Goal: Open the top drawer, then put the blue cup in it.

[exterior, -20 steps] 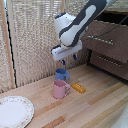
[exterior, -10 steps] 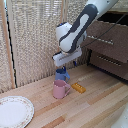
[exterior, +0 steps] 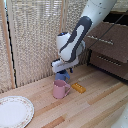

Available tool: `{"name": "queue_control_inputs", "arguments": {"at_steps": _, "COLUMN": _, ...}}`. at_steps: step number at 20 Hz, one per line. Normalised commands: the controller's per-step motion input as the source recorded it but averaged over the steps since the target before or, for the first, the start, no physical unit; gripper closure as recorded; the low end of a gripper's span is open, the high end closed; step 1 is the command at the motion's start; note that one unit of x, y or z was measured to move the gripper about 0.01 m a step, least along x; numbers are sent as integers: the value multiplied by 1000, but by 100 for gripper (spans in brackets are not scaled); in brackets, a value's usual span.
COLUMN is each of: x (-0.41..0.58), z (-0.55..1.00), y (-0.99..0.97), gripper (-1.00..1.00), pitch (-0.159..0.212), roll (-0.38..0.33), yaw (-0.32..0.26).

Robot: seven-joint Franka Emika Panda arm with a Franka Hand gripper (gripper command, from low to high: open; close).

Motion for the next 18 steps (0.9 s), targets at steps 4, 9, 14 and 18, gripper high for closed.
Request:
{"name": "queue_control_inputs", "arguments": {"at_steps": 4, "x": -20, "z": -19, "y": -50, "gripper": 100, "pitch": 7, "roll": 3, "yaw": -3}}
{"name": "queue_control_inputs", "arguments": {"at_steps": 9, "x": 0, "z": -11, "y": 6, "gripper": 100, "pitch": 18, "roll": 0, "yaw": 11}}
{"name": "queue_control_inputs", "arguments": {"at_steps": 14, "x": 0, "z": -3, "y": 0, "gripper": 100, "pitch": 0, "roll": 0, "yaw": 25}}
{"name": "queue_control_inputs", "arguments": {"at_steps": 18, "x": 0, "z": 0, "y": 66, "gripper": 100, "pitch": 0, "roll": -2, "yaw": 29}}
